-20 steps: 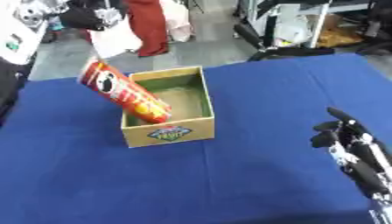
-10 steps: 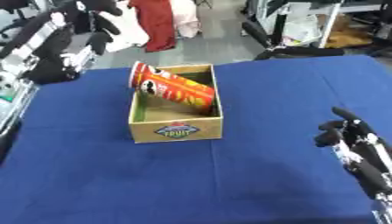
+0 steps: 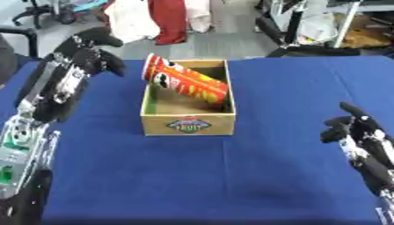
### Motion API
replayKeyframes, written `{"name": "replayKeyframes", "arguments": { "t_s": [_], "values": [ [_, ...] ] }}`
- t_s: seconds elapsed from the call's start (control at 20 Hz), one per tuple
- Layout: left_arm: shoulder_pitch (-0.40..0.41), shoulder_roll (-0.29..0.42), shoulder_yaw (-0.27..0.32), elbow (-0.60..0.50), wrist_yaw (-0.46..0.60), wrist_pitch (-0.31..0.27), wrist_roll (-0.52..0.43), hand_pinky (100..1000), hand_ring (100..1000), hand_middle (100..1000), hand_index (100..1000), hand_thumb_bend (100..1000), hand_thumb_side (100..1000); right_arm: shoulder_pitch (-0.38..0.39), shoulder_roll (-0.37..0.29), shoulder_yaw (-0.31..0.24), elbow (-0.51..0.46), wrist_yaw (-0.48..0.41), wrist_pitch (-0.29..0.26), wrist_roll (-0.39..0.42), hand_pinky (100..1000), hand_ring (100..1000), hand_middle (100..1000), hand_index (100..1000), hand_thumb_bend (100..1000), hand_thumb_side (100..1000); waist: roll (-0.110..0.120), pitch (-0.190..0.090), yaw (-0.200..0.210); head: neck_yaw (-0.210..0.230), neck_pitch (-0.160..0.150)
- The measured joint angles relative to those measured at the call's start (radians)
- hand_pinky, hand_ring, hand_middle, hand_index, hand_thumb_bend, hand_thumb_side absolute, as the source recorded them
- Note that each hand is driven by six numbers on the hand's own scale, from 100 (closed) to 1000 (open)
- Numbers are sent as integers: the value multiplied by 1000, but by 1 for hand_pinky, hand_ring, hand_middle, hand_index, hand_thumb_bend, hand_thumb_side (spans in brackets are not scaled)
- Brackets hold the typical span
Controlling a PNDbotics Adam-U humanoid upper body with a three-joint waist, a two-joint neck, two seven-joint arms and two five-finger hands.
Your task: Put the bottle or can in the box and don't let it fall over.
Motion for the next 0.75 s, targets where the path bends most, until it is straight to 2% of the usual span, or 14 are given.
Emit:
{"name": "replayKeyframes", "arguments": {
  "t_s": [0.3, 0.75],
  "values": [
    [29, -32, 9, 0, -19, 28, 15, 594, 596, 692, 856, 100, 679, 0, 2, 0, 0, 0, 1, -4, 595, 595, 626, 919, 205, 446, -5, 0, 6, 10, 1],
    [37, -40, 9, 1, -23, 47, 26, 585, 582, 672, 835, 100, 704, 0, 2, 0, 0, 0, 2, -5, 595, 596, 625, 900, 186, 453, -8, 0, 12, 10, 1]
  ]
}}
